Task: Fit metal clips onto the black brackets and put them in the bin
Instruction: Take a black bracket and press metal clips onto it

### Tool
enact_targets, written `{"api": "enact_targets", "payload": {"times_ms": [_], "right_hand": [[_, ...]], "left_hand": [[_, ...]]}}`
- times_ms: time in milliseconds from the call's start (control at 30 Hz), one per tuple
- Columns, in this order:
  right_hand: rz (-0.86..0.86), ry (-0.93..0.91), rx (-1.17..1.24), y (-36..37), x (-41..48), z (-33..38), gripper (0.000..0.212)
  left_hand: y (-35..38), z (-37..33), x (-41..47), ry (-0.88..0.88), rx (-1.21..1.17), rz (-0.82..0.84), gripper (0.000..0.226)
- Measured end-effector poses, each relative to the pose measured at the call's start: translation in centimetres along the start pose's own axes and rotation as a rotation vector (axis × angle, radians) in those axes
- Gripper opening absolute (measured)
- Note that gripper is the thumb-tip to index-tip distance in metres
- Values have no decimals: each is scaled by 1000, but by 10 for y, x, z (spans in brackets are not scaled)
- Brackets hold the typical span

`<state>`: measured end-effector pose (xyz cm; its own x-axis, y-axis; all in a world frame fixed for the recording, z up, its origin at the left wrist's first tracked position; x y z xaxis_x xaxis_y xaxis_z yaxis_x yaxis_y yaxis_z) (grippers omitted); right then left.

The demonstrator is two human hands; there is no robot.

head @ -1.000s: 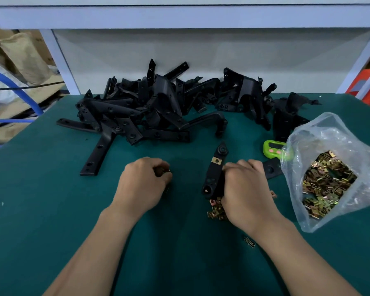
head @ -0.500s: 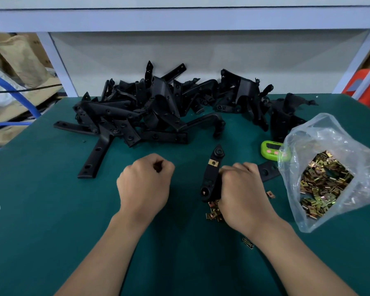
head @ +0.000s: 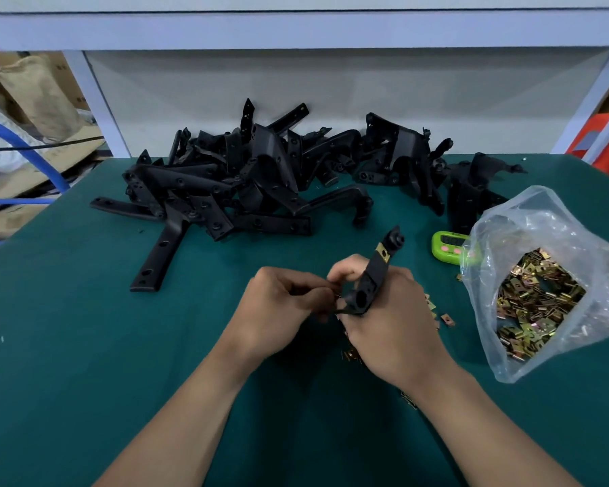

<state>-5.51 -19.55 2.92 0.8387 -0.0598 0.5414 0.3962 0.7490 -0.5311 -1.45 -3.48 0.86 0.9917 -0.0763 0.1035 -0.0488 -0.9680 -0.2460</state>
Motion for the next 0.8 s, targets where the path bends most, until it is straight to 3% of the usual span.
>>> {"api": "enact_targets", "payload": {"times_ms": [100, 233, 333, 433, 600, 800], "right_hand": [[-4, 40, 58, 0, 0, 1, 15], [-14, 100, 52, 3, -1, 1, 20], [-22, 133, 15, 5, -2, -1, 28], [-55, 74, -25, 4, -3, -3, 19], [-74, 108, -85, 2, 5, -6, 6], [-16, 93, -161, 4, 9, -5, 35]], "left_hand": [[1, -2, -3, -14, -97, 0, 15], [3, -5, -6, -55, -176, -153, 14], [3, -6, -6, -53, -127, -146, 17], [6, -7, -7, -41, -116, -81, 22], [11, -8, -5, -13, 26, -143, 28], [3, -9, -3, -10, 152, -85, 38]]}}
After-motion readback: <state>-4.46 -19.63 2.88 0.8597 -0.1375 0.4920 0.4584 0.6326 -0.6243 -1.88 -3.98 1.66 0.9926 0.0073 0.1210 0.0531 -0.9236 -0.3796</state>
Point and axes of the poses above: each hand's wrist, its own x-axis towards the middle knuckle, its own y-axis out of the palm, z = x × y, the point moved 1 cm from there along x, towards the middle knuckle, and after that the axes turned 10 degrees about -z, right-handed, at the moved point
